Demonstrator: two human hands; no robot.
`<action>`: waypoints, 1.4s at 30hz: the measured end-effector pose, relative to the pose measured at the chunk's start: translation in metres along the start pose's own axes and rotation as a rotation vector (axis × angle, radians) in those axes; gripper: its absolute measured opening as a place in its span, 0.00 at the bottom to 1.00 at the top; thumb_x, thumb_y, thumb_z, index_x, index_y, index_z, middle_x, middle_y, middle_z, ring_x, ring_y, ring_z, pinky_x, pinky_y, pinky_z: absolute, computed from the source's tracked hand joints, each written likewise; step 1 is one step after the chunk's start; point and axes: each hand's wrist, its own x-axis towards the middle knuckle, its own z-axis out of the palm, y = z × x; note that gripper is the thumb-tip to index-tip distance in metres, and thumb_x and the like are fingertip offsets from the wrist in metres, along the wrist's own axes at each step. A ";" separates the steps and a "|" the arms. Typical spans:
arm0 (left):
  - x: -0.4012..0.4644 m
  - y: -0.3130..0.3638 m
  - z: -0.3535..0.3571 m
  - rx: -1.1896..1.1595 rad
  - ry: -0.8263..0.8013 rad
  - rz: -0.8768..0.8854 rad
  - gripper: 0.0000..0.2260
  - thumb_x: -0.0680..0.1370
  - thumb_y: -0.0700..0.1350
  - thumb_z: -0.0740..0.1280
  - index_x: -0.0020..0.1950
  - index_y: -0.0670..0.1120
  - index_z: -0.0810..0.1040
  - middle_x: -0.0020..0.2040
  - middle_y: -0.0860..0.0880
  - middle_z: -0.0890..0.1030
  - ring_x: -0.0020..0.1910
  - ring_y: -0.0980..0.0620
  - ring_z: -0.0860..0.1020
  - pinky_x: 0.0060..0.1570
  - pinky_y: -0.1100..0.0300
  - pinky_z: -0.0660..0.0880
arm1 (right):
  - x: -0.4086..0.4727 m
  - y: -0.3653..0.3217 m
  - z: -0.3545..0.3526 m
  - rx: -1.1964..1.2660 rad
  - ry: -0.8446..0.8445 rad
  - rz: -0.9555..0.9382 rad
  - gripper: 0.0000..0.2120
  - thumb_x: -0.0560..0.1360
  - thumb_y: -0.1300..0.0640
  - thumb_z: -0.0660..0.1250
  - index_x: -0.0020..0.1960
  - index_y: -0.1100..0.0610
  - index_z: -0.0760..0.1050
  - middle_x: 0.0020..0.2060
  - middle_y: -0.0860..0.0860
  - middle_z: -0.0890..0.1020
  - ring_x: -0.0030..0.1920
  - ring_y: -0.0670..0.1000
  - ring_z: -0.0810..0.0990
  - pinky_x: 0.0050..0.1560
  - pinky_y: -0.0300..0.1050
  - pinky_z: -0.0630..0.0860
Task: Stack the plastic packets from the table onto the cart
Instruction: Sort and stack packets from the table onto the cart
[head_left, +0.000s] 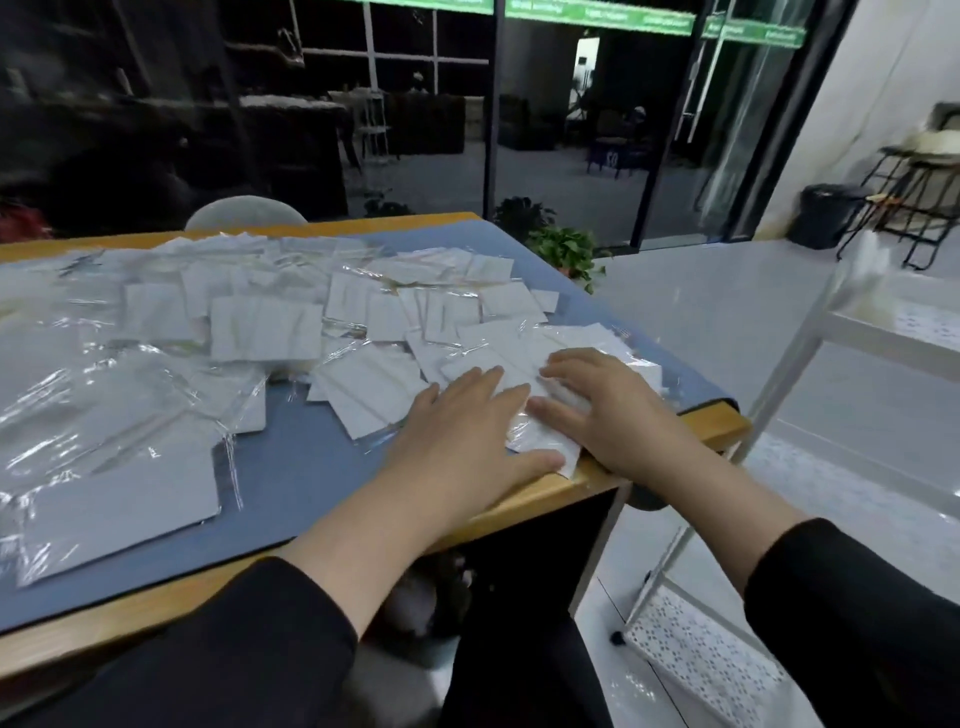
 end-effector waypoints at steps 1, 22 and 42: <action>0.001 0.000 -0.001 -0.009 0.018 -0.008 0.39 0.74 0.74 0.60 0.81 0.59 0.59 0.83 0.53 0.54 0.81 0.53 0.51 0.79 0.45 0.50 | 0.000 -0.002 0.001 0.022 0.035 -0.003 0.22 0.78 0.39 0.66 0.66 0.50 0.78 0.66 0.44 0.76 0.65 0.43 0.72 0.62 0.34 0.63; -0.023 0.004 -0.018 -0.226 0.058 -0.027 0.28 0.80 0.61 0.64 0.78 0.56 0.66 0.77 0.57 0.69 0.76 0.55 0.63 0.74 0.55 0.56 | -0.021 -0.004 -0.025 0.073 -0.163 -0.187 0.17 0.77 0.43 0.69 0.64 0.46 0.80 0.62 0.39 0.76 0.57 0.30 0.69 0.57 0.19 0.61; 0.053 -0.041 -0.089 -0.290 0.363 0.037 0.08 0.79 0.46 0.70 0.59 0.53 0.79 0.45 0.55 0.77 0.47 0.50 0.75 0.51 0.53 0.72 | 0.060 -0.033 -0.038 0.605 0.236 -0.060 0.12 0.81 0.42 0.63 0.63 0.43 0.75 0.53 0.40 0.82 0.57 0.40 0.79 0.57 0.39 0.73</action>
